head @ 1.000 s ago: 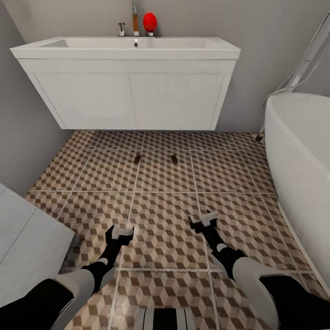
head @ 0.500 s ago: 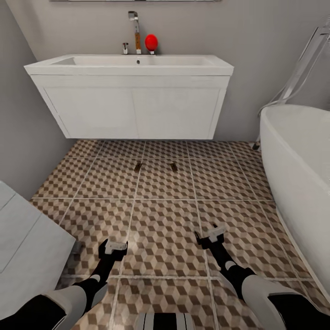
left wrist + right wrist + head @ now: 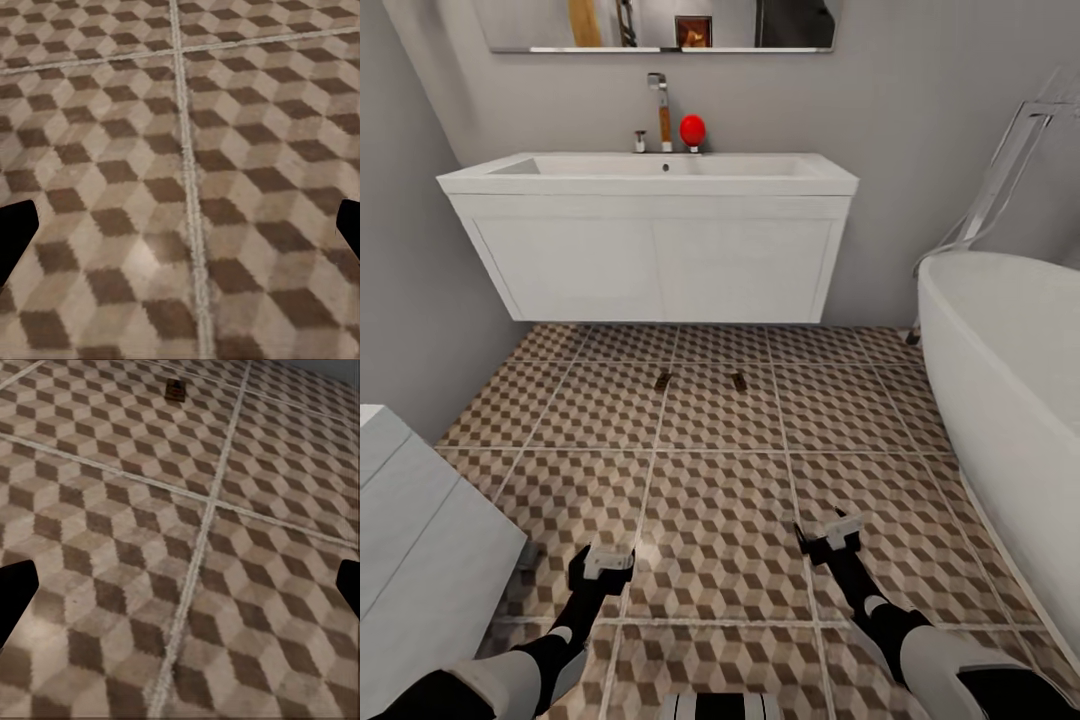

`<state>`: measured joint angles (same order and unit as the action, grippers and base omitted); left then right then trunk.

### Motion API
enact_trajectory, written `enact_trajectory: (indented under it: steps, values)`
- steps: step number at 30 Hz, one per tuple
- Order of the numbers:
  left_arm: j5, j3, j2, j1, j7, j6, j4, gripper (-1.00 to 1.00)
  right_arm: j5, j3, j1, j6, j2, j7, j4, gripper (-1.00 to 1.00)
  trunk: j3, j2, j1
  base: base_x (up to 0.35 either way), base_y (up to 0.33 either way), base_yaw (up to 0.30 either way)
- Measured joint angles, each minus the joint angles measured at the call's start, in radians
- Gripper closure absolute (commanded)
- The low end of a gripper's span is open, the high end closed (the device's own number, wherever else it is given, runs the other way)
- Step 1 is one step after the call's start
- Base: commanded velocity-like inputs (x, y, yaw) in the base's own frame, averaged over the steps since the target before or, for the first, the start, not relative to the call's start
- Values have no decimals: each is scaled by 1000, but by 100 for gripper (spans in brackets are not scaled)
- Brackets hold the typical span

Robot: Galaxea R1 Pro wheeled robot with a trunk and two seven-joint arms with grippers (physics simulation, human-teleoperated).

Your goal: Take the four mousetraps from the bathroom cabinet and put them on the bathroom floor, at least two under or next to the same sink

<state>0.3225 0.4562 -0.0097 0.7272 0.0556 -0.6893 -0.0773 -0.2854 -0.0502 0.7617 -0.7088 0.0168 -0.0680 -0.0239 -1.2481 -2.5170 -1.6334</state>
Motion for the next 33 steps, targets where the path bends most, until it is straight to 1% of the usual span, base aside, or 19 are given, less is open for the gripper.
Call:
enact_trajectory:
  steps: [3, 8, 9, 10, 13, 14, 15, 20, 21, 23, 25, 26, 27, 28, 30, 33]
  values:
    - [0, 0, 2, -21, 1, -3, 0, -100, 1, 0, -19, -16, 5, 0, 0, -100, 12, 1, 1, 0, 0, 0]
    - [1, 0, 8, -57, 2, -34, -1, -100, 1, 0, -53, -59, 7, -1, 1, -100, 31, 2, 4, 0, 0, 0]
    - [1, -1, 15, -85, 2, -62, -1, -100, 0, -1, -75, -75, 8, 0, 1, -100, 35, 2, 4, 0, 0, 0]
    - [1, 0, 17, -100, 3, -77, -1, -100, 1, -1, -88, -80, 8, 0, 2, -100, 39, 2, 4, 0, 0, 0]
    - [1, 0, 19, -117, 3, -96, -1, -100, 1, 0, -113, -88, 8, 0, 2, -100, 50, 3, 6, 0, 0, 0]
    - [1, 0, 20, -127, 3, -106, -1, -100, 1, -1, -131, -96, 8, -1, 2, -100, 54, 3, 6, 0, 0, 0]
    - [1, 0, 20, -137, 3, -118, -1, -100, 0, -1, -151, -123, 8, -1, 3, -100, 58, 4, 7, 0, 0, 0]
    - [1, 0, 22, -160, 4, -145, -1, -100, 2, 0, -182, -187, 9, -3, 4, -100, 77, 5, 9, 0, 0, 0]
    - [2, 0, 23, -174, 5, -171, -1, -100, 8, -1, -206, -211, 9, -4, 4, -100, 81, 5, 9, 0, 0, 0]
    - [2, 0, 24, -181, 6, -185, -2, -100, 20, 0, -215, -218, 10, -4, 4, -100, 89, 5, 10, 0, 0, 0]
    - [2, 0, 25, -193, 8, -199, -2, -100, 48, 1, -225, -224, 14, -4, 4, -100, 97, 6, 11, 0, 0, 0]
    - [3, 0, 27, -201, 9, -205, -2, -100, 78, 2, -233, -227, 18, -4, 4, -100, 101, 6, 12, 0, 0, 0]
    - [3, 0, 28, -204, 9, -207, -2, -100, 94, 1, -237, -229, 19, -4, 5, -100, 104, 6, 12, 0, 0, 0]
    - [3, 0, 30, -211, 10, -212, -2, -100, 157, 4, -246, -232, 25, -3, 5, -100, 108, 7, 13, 0, 0, 0]
    - [3, 0, 31, -218, 11, -214, -2, -100, 224, 1, -257, -233, 36, 0, 5, -100, 116, 7, 13, 0, 0, 0]
    - [3, 0, 32, -222, 12, -214, -2, -100, 254, 0, -274, -235, 41, 3, 5, -100, 128, 8, 15, 0, 0, 0]
